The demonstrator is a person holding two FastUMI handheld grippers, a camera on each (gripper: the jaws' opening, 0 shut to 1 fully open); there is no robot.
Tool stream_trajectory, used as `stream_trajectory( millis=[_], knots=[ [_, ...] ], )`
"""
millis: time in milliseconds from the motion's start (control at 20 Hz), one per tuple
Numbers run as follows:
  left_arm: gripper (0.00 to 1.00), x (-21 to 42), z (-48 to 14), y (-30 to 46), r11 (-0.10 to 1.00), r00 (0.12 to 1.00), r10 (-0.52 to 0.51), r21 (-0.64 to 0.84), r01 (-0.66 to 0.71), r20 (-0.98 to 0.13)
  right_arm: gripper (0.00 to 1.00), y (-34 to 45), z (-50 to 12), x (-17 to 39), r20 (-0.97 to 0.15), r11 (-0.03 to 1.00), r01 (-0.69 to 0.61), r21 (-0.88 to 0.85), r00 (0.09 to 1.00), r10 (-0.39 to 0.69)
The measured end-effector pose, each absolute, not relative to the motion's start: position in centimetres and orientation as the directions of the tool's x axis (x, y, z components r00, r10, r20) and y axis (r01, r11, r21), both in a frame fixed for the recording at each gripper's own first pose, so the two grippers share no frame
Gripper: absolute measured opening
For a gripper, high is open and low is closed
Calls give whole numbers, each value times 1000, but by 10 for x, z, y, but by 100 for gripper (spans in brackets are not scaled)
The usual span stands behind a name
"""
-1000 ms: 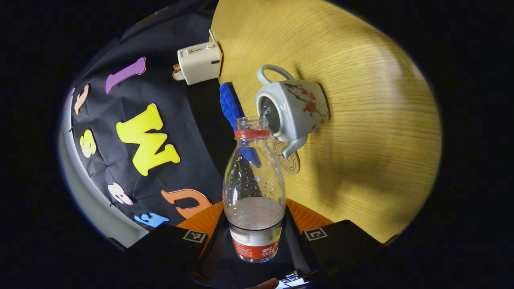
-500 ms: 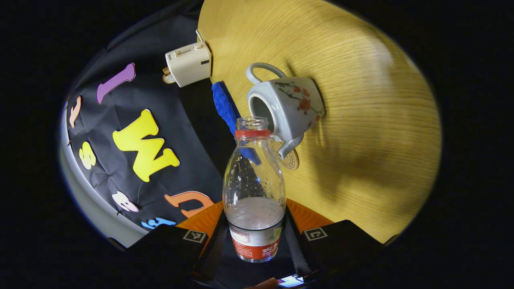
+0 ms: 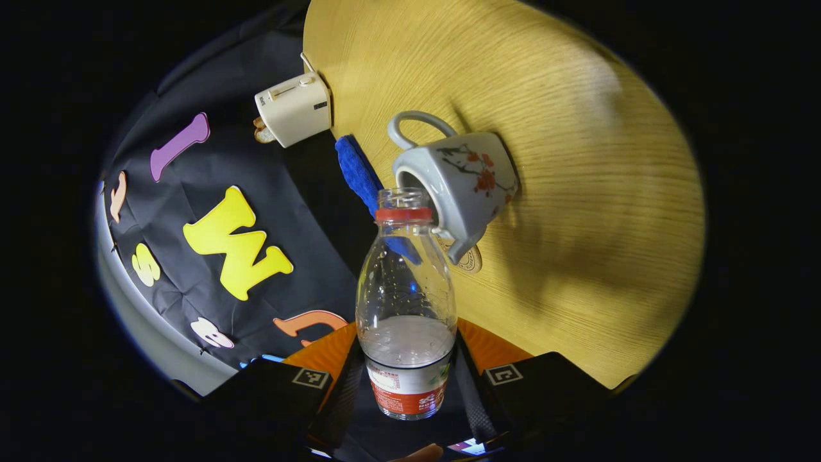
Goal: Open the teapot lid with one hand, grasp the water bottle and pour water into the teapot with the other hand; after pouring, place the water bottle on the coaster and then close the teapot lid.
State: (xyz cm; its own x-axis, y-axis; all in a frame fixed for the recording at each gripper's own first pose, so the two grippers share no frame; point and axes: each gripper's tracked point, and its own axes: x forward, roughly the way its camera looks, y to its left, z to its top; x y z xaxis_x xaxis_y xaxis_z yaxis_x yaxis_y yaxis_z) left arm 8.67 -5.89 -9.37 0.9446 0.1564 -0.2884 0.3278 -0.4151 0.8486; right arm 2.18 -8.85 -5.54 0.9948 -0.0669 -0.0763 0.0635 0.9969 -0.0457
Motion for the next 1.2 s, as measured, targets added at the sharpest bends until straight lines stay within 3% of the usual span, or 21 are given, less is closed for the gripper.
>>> stream_trajectory(
  millis=[350, 400, 500, 800, 850, 900, 1200],
  knots=[
    [72, 87, -75, -68, -478, 958, 166, 831, 284, -232, 0, -93, -54, 22, -74, 997, 66, -35, 995, -68],
    [77, 87, -65, -67, -527, 966, 165, 810, 257, -199, 0, -93, -53, 22, -73, 997, 66, -34, 995, -69],
    [73, 88, -39, -74, -616, 981, 148, 764, 193, -129, 0, -94, -52, 21, -70, 997, 67, -30, 995, -69],
    [73, 84, -39, -79, -630, 981, 136, 752, 193, -138, 0, -95, -48, 19, -62, 997, 68, -24, 996, -69],
    [77, 83, -40, -78, -631, 981, 140, 751, 195, -137, 0, -95, -47, 19, -61, 997, 68, -26, 996, -70],
    [73, 83, -40, -77, -628, 980, 144, 752, 200, -140, 0, -95, -46, 18, -58, 997, 68, -27, 996, -69],
    [73, 96, -55, -66, -575, 966, 149, 776, 258, -212, 0, -96, -48, 19, -64, 997, 70, -25, 995, -71]
  ],
)
